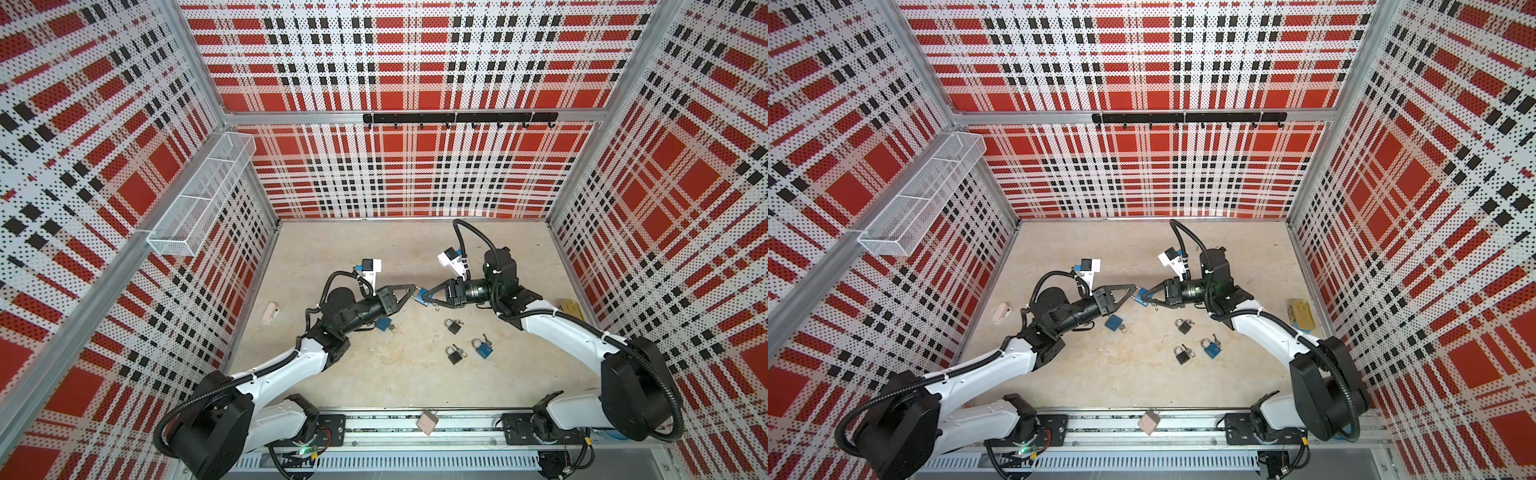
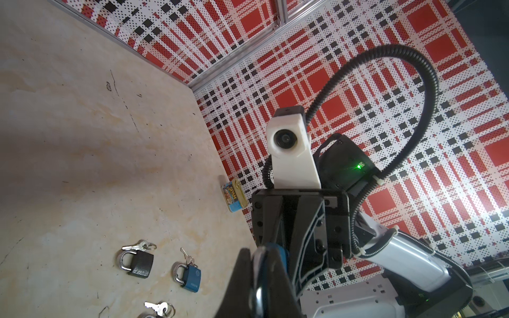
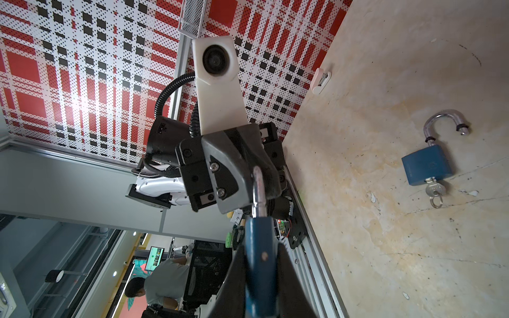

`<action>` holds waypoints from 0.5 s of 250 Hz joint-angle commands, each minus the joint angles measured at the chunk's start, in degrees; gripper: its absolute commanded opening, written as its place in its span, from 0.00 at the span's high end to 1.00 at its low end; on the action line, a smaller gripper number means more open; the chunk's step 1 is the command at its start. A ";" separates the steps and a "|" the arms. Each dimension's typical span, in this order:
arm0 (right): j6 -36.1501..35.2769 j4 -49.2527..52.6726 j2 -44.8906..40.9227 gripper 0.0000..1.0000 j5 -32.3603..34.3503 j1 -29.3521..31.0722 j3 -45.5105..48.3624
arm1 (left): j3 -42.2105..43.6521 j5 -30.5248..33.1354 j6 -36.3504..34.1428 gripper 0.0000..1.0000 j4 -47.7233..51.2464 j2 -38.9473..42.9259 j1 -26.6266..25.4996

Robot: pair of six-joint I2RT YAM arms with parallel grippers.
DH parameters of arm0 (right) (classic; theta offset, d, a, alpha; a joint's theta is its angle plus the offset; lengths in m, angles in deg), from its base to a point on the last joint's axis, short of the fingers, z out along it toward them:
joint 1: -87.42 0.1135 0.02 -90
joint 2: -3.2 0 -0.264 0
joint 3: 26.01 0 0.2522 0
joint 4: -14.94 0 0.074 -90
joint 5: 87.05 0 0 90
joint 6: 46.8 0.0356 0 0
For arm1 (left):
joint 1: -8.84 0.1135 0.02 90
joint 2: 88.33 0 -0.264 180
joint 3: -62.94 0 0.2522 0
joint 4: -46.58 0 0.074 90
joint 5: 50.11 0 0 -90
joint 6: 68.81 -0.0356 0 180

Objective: Lock with the key

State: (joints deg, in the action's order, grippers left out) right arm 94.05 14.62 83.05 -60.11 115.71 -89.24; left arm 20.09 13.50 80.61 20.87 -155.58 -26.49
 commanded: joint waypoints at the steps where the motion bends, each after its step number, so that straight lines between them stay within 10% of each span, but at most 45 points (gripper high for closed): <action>1: 1.17 -15.77 0.21 1.00 4.66 1.68 -3.55 | 2.56 -9.45 -2.02 1.00 9.32 -2.32 -7.76; 125: 1.43 -16.32 1.11 1.00 4.11 1.15 -3.15 | 2.54 -5.22 -0.80 1.00 6.58 -2.87 -11.64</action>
State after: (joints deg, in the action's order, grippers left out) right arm 94.09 13.39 83.49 -62.10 114.18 -89.22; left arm 20.51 24.08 82.12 18.45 -156.69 -32.33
